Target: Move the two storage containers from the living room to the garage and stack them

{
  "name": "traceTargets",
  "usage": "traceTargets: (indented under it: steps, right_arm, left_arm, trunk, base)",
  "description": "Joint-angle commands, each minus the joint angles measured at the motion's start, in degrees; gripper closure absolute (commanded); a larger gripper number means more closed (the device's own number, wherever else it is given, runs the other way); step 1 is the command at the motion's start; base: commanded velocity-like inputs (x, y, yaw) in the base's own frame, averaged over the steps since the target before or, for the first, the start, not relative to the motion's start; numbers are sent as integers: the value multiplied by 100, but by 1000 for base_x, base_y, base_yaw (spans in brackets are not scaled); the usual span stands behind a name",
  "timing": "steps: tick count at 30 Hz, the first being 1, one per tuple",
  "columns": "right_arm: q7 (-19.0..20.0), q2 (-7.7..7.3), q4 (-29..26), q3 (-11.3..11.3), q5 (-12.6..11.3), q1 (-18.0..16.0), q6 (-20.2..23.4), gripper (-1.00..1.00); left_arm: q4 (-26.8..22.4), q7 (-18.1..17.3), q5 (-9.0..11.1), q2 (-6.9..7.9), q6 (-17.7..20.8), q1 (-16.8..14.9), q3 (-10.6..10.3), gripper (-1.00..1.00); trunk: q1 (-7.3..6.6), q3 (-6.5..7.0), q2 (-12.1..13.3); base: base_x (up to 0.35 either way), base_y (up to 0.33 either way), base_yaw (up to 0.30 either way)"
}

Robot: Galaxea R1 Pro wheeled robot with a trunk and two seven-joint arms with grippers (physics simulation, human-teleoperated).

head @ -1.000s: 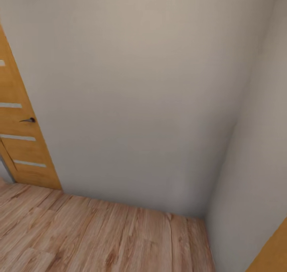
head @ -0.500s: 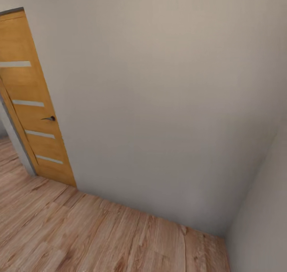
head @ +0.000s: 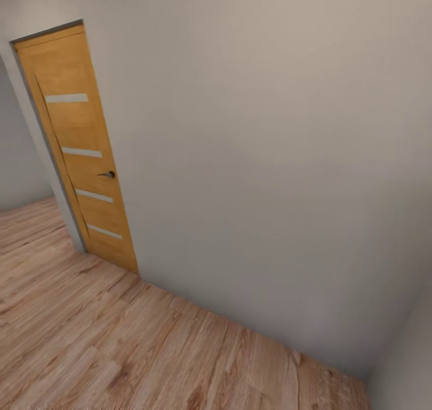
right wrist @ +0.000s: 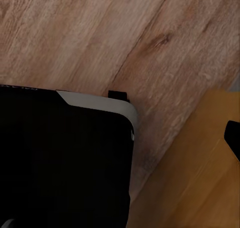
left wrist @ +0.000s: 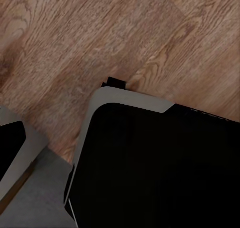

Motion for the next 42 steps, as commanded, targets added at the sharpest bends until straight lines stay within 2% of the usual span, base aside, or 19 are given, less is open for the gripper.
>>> traceTargets:
  steps: [1,16,28,42]
  right_arm:
    - [-9,3,17,49,-59,-7,-35,-100]
    - [-9,3,16,54,-51,-8,-28,-100]
    - [-9,3,16,57,-46,-8,-26,-100]
    - [-9,-5,15,57,-42,-11,-26,-100]
  left_arm:
    - [4,-2,50,0,-15,-5,-48,-100]
    - [4,-3,50,0,-15,-5,-48,-100]
    - [13,6,50,6,-10,-5,-48,-100]
    - [13,6,50,0,-6,-5,-48,-100]
  trunk:
    - [3,-10,-8]
    - [3,-10,-8]
    - [3,-10,-8]
    - [3,-10,-8]
  base:
    - [77,0,268]
    - [145,59,268]
    - [295,149,268]
    - [321,15,268]
